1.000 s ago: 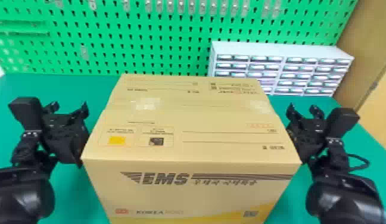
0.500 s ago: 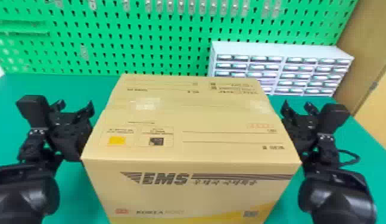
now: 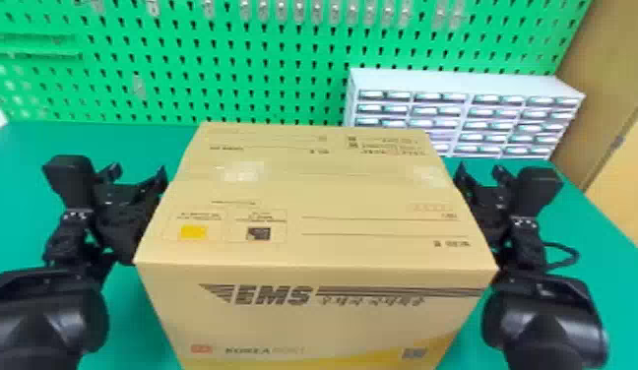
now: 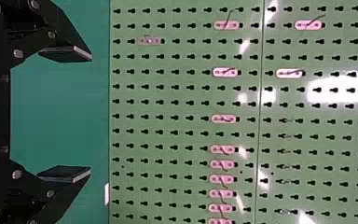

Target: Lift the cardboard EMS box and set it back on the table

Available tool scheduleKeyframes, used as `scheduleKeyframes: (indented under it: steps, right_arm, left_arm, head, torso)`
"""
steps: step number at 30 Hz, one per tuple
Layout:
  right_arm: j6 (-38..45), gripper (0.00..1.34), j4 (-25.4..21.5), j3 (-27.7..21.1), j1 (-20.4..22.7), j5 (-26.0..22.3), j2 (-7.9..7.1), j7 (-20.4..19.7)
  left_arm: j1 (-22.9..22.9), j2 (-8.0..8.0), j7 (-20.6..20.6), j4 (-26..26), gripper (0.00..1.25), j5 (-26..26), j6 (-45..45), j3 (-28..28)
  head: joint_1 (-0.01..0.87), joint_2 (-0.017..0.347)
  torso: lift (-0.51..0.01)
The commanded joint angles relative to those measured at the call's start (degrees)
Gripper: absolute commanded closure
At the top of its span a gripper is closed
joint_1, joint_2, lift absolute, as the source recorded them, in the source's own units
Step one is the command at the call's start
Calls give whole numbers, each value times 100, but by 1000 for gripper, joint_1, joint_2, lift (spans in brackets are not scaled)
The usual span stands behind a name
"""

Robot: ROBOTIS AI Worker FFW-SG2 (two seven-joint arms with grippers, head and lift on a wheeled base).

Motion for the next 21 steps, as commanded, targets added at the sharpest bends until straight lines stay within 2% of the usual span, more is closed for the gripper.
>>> scheduleKeyframes:
  steps: [1,21]
  right_arm:
    - [-48,573,47,60,-16,-5,5,-19]
    - [-285,573,381,411,-165,-242,5,-89]
  left_arm:
    - [-17,0,0,10,400,14,0,-68]
    - [-61,0,0,18,407,58,0,-244]
  head:
    - [678,-17]
    - [678,-17]
  torso:
    - [-91]
    - [-91]
